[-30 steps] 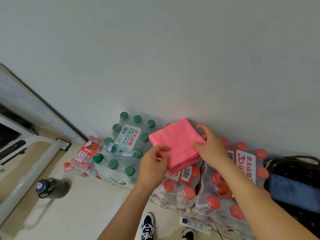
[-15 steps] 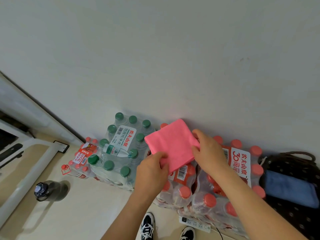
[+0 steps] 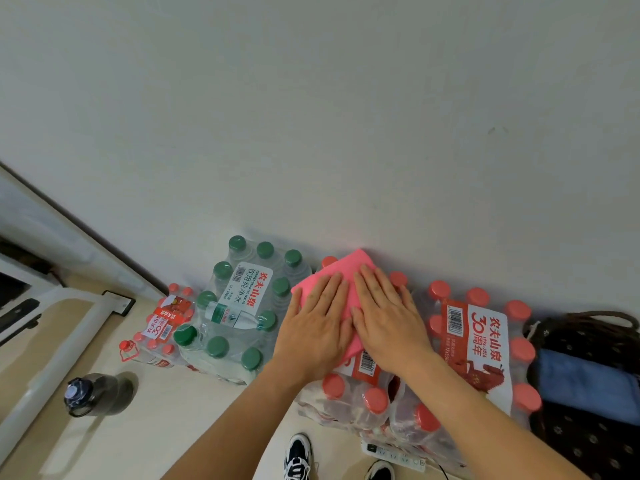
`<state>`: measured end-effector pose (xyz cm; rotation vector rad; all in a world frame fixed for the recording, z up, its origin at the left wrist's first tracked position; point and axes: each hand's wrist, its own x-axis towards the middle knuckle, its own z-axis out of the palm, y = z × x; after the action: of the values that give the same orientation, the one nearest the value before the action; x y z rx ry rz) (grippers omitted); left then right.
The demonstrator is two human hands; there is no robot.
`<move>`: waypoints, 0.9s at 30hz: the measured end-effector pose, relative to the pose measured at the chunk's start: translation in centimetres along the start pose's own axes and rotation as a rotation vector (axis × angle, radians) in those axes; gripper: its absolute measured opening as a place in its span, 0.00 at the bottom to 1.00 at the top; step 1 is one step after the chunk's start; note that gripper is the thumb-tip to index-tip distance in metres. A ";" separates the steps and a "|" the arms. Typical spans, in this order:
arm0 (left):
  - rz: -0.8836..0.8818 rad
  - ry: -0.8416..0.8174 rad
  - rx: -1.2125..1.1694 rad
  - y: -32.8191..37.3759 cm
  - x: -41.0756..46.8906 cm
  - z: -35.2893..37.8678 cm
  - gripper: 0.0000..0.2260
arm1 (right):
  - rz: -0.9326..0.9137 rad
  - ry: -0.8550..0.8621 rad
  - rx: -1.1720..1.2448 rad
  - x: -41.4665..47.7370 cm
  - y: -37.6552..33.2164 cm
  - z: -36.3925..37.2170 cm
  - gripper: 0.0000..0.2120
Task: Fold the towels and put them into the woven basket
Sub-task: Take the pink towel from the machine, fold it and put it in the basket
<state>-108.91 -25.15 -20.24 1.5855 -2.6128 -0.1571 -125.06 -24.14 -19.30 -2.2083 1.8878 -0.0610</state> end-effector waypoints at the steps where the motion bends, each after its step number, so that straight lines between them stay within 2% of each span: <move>1: 0.015 0.005 0.013 -0.1 0.1 -0.2 0.25 | 0.005 -0.034 -0.006 0.0 0.0 -0.1 0.32; 4: 0.036 0.058 0.032 -0.3 0.8 -1.2 0.24 | 0.026 -0.070 0.006 0.1 0.0 -0.5 0.34; 7: -0.069 0.078 -0.089 -1.4 2.5 -2.6 0.20 | 0.032 -0.110 0.073 0.2 0.0 -1.0 0.37; 11: -0.253 -0.170 -0.388 -2.4 5.2 -4.5 0.22 | 0.066 -0.104 0.282 0.4 0.5 -2.3 0.37; 13: -0.299 -0.212 -0.335 -2.4 5.8 -5.4 0.19 | 0.129 -0.016 0.439 0.3 0.8 -2.8 0.38; 15: -0.325 -0.246 -0.272 -2.2 5.5 -6.2 0.10 | 0.187 0.029 0.527 0.4 1.3 -3.3 0.39; 19: -0.498 -0.368 -0.442 -1.9 2.4 -6.5 0.08 | 0.183 -0.089 0.581 1.5 2.7 -4.4 0.31; 21: -0.589 -0.345 -0.627 -2.2 0.5 -6.7 0.12 | 0.150 -0.087 0.553 2.1 2.6 -4.8 0.28; 24: -0.653 -0.367 -0.797 -1.9 -1.9 -6.6 0.20 | 0.081 0.130 0.290 2.0 0.6 -4.9 0.24; 27: -0.704 -0.238 -0.837 -1.0 -3.3 -5.8 0.19 | -0.043 0.303 0.186 0.6 -2.7 -3.4 0.23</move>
<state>-105.79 -22.92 -14.67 2.0429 -1.5556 -1.3225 -122.95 -24.86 -15.54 -2.2105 1.8890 -0.5854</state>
